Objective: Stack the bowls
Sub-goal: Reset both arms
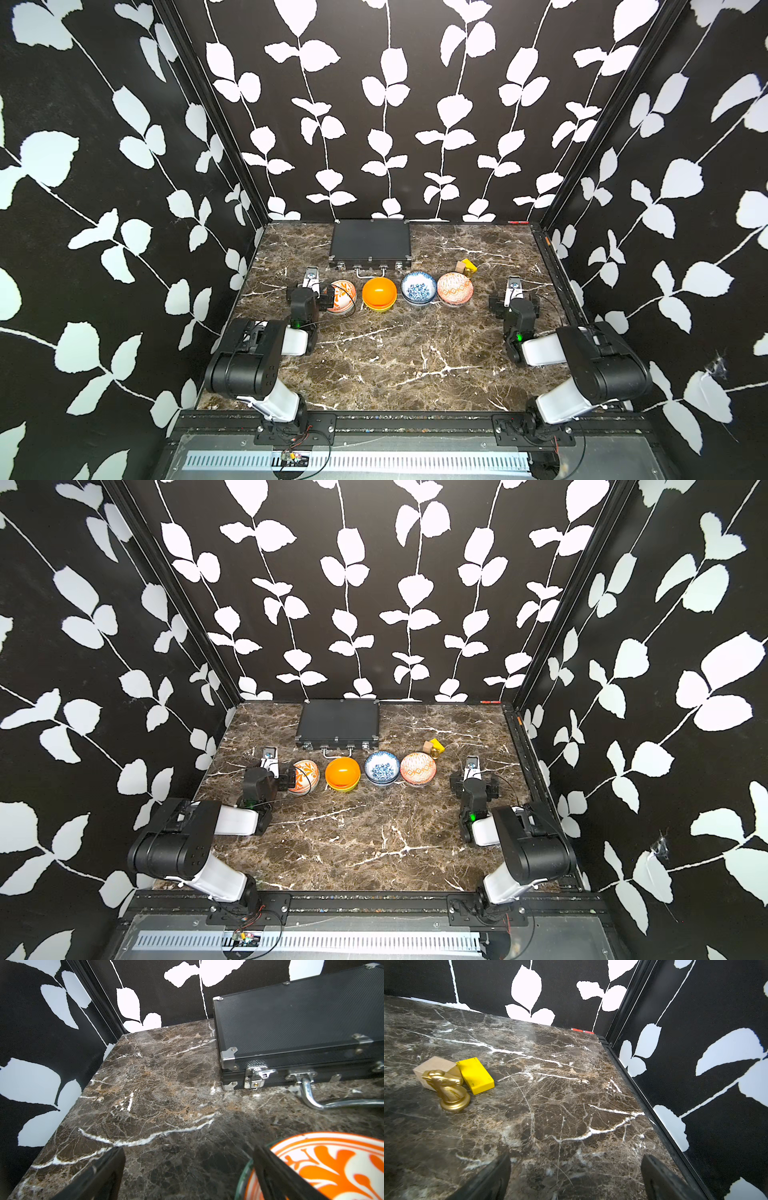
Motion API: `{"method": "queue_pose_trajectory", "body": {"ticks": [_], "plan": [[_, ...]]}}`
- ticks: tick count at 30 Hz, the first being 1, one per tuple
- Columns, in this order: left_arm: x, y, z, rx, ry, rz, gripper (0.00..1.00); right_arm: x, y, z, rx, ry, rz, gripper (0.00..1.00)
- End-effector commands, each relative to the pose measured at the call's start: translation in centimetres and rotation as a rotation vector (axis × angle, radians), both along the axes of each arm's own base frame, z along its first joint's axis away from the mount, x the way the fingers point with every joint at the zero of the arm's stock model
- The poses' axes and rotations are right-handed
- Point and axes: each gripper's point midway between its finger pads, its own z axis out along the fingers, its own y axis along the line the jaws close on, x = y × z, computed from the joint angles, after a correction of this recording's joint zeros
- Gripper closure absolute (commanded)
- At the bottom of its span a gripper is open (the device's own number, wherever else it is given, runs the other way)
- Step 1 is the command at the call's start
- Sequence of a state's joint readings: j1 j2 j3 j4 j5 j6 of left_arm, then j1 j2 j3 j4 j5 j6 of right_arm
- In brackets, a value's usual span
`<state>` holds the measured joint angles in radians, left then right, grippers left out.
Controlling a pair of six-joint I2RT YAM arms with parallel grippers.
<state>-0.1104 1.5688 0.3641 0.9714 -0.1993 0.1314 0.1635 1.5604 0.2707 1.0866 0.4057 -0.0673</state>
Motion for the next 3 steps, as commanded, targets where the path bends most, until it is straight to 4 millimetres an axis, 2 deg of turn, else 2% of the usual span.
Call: {"method": "queue_pose_trajectory", "body": {"ticks": [1, 3], "plan": [[0.28, 0.04, 0.44, 0.006, -0.009, -0.004, 0.01, 0.58, -0.07, 1.51, 0.014, -0.051, -0.008, 0.01], [0.18, 0.03, 0.43, 0.008, -0.012, -0.007, 0.01, 0.57, -0.08, 1.46, 0.014, -0.050, -0.008, 0.01]]}}
